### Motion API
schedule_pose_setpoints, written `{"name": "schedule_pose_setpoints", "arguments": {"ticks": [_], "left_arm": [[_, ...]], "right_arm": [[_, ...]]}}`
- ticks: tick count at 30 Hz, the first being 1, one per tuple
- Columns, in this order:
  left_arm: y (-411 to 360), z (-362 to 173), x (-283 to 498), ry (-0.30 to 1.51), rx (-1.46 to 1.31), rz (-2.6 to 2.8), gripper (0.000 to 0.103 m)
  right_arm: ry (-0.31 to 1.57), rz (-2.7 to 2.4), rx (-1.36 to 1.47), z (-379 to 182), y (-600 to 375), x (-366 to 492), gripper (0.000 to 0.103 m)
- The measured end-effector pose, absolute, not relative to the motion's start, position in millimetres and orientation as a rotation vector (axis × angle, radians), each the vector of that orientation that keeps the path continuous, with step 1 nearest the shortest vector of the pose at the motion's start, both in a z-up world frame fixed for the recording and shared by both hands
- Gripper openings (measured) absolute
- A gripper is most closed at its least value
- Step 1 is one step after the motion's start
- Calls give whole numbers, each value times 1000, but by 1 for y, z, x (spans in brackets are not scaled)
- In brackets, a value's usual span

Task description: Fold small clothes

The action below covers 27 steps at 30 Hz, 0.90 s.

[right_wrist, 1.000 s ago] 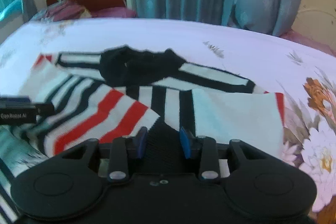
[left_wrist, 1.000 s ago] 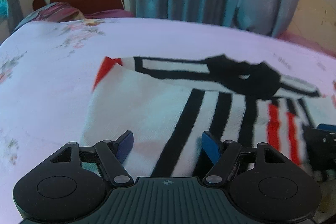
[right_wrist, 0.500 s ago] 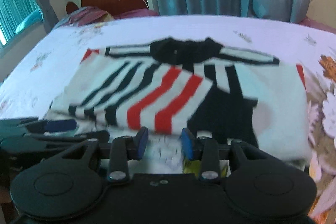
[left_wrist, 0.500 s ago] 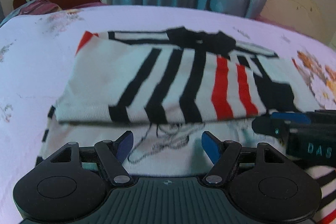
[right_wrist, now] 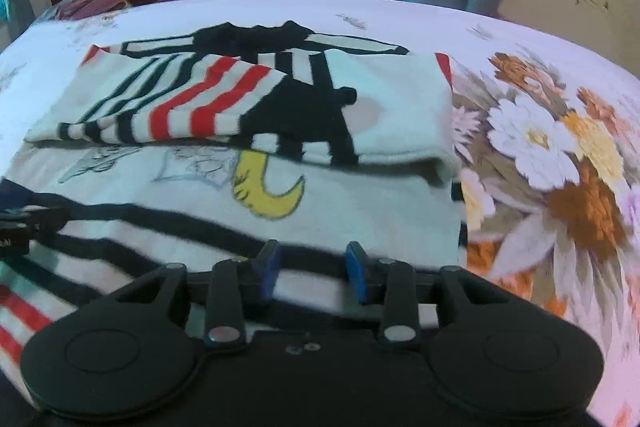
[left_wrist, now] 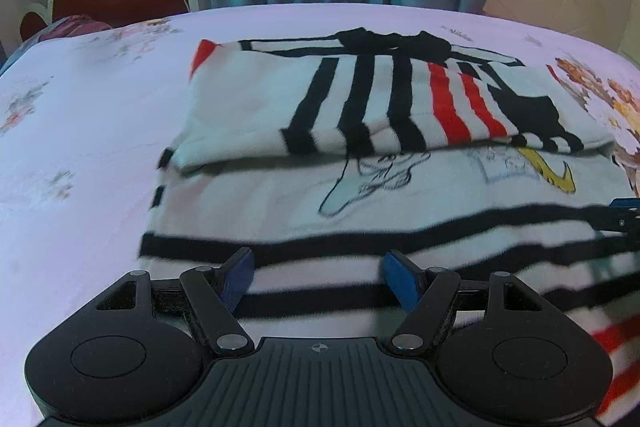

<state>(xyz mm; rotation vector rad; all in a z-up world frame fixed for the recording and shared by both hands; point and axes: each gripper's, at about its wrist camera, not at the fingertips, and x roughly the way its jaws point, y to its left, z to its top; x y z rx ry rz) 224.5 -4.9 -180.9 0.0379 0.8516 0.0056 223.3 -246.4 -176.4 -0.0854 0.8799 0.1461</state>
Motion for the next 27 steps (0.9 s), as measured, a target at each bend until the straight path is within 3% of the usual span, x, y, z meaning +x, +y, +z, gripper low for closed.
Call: {"name": "schedule_pose_setpoints", "arguments": {"ticks": [12,27], "left_arm": [[-15,-177,169,856,66,-81,71],[8,-177,132,864,73,-37,71]], "right_arm": [[877,304,-66,-168,-183,173,34],[895,152,-58,-172,-234,122,34]]}}
